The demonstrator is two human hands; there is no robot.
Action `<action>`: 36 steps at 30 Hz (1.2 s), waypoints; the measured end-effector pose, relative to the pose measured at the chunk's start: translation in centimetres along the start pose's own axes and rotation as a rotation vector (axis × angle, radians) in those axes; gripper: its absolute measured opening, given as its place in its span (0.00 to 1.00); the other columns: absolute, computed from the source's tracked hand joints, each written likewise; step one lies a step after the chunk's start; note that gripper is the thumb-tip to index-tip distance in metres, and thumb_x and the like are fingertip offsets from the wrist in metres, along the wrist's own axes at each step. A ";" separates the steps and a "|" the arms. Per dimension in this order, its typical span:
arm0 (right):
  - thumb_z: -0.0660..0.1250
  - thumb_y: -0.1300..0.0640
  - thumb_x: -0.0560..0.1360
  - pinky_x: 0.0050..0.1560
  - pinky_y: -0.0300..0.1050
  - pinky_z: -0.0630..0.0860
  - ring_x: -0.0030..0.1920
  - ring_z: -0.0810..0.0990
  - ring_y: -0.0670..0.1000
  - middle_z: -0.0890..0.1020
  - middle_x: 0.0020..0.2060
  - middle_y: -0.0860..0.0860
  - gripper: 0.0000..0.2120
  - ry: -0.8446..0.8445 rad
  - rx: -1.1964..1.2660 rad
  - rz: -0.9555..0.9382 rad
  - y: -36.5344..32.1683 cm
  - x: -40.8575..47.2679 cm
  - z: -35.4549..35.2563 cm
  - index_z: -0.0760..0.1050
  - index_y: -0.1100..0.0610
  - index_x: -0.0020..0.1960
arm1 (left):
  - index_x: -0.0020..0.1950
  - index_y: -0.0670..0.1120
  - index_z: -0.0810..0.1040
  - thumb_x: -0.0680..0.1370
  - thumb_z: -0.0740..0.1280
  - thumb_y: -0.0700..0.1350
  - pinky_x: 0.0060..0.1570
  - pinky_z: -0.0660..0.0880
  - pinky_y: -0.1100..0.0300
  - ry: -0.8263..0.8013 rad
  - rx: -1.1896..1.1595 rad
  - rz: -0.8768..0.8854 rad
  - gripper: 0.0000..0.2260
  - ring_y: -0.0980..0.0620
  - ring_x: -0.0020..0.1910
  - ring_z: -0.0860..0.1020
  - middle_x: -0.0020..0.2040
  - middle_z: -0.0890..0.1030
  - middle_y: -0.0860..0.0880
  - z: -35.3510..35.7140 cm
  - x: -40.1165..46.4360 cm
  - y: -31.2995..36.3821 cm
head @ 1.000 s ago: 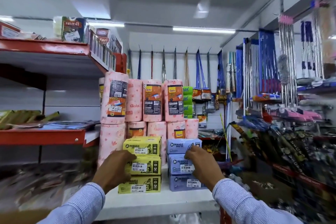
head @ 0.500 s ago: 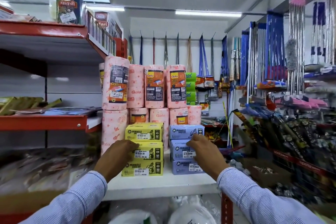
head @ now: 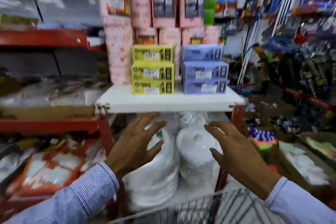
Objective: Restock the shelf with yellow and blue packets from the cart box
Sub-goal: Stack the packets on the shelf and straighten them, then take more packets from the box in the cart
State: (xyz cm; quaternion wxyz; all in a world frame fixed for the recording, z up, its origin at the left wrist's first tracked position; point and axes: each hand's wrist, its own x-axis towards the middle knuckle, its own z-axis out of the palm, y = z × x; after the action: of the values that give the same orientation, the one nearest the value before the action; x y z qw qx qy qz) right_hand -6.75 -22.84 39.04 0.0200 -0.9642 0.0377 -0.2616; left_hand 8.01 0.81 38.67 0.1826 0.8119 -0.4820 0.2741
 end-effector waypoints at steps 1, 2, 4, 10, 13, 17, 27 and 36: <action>0.79 0.59 0.64 0.49 0.51 0.81 0.60 0.78 0.56 0.78 0.62 0.53 0.32 -0.055 0.025 0.028 0.1 -1.9 1.7 0.74 0.54 0.66 | 0.67 0.50 0.76 0.74 0.72 0.52 0.64 0.74 0.50 -0.047 -0.028 -0.002 0.22 0.45 0.68 0.72 0.69 0.75 0.46 1.6 -1.8 0.5; 0.79 0.59 0.65 0.50 0.51 0.81 0.60 0.78 0.55 0.78 0.63 0.52 0.30 -0.104 0.047 0.049 0.2 -3.4 3.1 0.75 0.54 0.66 | 0.67 0.50 0.76 0.75 0.71 0.52 0.63 0.74 0.51 -0.087 -0.057 -0.004 0.22 0.46 0.68 0.73 0.69 0.75 0.46 2.8 -3.2 0.9; 0.76 0.60 0.68 0.58 0.50 0.78 0.64 0.76 0.55 0.76 0.65 0.52 0.26 -0.213 0.116 0.099 0.4 -6.9 6.2 0.75 0.55 0.65 | 0.67 0.50 0.76 0.75 0.71 0.51 0.61 0.75 0.52 -0.192 -0.131 -0.022 0.21 0.46 0.66 0.74 0.68 0.76 0.47 5.8 -6.7 1.8; 0.71 0.63 0.69 0.58 0.53 0.78 0.61 0.76 0.59 0.78 0.62 0.55 0.24 -0.578 0.239 0.291 0.7 -15.4 16.1 0.75 0.56 0.65 | 0.64 0.49 0.78 0.69 0.74 0.47 0.59 0.78 0.55 -0.552 -0.283 -0.108 0.23 0.45 0.61 0.79 0.63 0.80 0.46 15.5 -17.0 4.1; 0.65 0.55 0.74 0.62 0.49 0.73 0.64 0.74 0.57 0.75 0.65 0.56 0.21 -0.837 0.254 0.350 0.8 -19.8 22.6 0.71 0.55 0.67 | 0.64 0.49 0.77 0.69 0.74 0.48 0.57 0.79 0.55 -0.747 -0.341 -0.206 0.24 0.44 0.60 0.80 0.63 0.81 0.45 21.6 -22.6 5.2; 0.66 0.55 0.76 0.67 0.48 0.68 0.71 0.68 0.56 0.71 0.71 0.55 0.25 -1.079 0.306 0.342 0.3 -25.2 30.8 0.67 0.55 0.71 | 0.77 0.48 0.64 0.77 0.69 0.49 0.72 0.65 0.53 -1.089 -0.313 -0.332 0.29 0.46 0.75 0.66 0.77 0.67 0.46 29.7 -29.2 6.7; 0.77 0.53 0.66 0.51 0.49 0.78 0.54 0.80 0.61 0.80 0.56 0.60 0.21 -1.364 0.200 0.245 -0.7 -33.5 42.8 0.77 0.59 0.55 | 0.71 0.42 0.70 0.73 0.70 0.39 0.66 0.72 0.47 -1.229 -0.291 -0.257 0.26 0.41 0.68 0.73 0.70 0.75 0.42 40.5 -35.2 8.6; 0.73 0.55 0.70 0.54 0.50 0.77 0.56 0.79 0.60 0.79 0.58 0.59 0.17 -1.353 0.207 0.178 -0.6 -35.3 45.5 0.75 0.56 0.57 | 0.66 0.43 0.73 0.70 0.77 0.43 0.60 0.76 0.47 -1.267 -0.255 -0.205 0.26 0.42 0.63 0.75 0.64 0.76 0.43 43.4 -35.6 7.2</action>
State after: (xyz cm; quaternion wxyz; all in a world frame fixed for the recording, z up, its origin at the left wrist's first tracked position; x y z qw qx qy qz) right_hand -14.06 -18.48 -17.97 0.1525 -0.9018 0.0708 0.3980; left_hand -0.37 -2.61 -17.17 -0.0169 0.8299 -0.4453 -0.3356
